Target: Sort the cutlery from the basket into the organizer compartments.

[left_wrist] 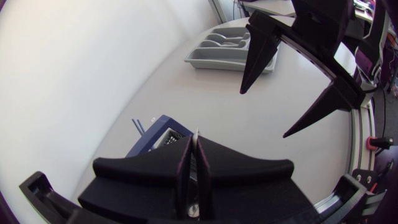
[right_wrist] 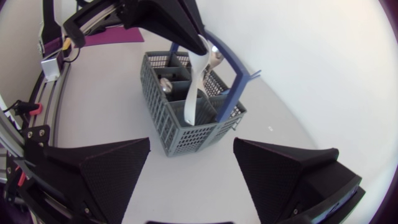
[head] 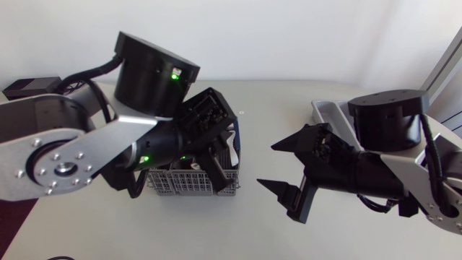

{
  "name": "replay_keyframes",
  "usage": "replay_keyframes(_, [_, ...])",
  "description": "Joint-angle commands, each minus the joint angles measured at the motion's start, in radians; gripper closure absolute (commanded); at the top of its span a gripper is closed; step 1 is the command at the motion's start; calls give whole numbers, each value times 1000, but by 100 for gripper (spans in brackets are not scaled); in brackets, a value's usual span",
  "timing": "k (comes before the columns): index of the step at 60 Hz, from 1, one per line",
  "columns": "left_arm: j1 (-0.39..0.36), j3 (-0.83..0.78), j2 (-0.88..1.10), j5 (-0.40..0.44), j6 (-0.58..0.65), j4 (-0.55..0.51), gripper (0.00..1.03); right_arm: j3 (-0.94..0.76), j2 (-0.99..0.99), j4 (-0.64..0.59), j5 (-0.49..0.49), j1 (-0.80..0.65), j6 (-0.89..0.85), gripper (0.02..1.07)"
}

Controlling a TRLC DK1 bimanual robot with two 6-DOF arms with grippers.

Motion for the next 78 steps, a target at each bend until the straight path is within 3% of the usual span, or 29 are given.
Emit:
replay_keyframes(1, [-5,61,40,16,-80,-14,100,23,-3,27,52,1,77,12])
replay_keyframes(7, [-14,101,70,21,-124,-44,100,23,0,72,147,32,93,18])
replay_keyframes(16, [7,148,87,81,-195,-72,100,46,8,98,204,76,129,22])
replay_keyframes(23, [45,181,89,105,-229,-81,100,79,37,107,204,82,169,29])
replay_keyframes(49, [76,233,90,100,-324,-89,100,142,97,127,194,84,269,30])
replay_keyframes(57, [108,270,115,131,-373,-116,100,161,121,128,178,84,294,39])
replay_keyframes(78, [142,309,159,212,-419,-153,100,250,226,118,132,78,337,50])
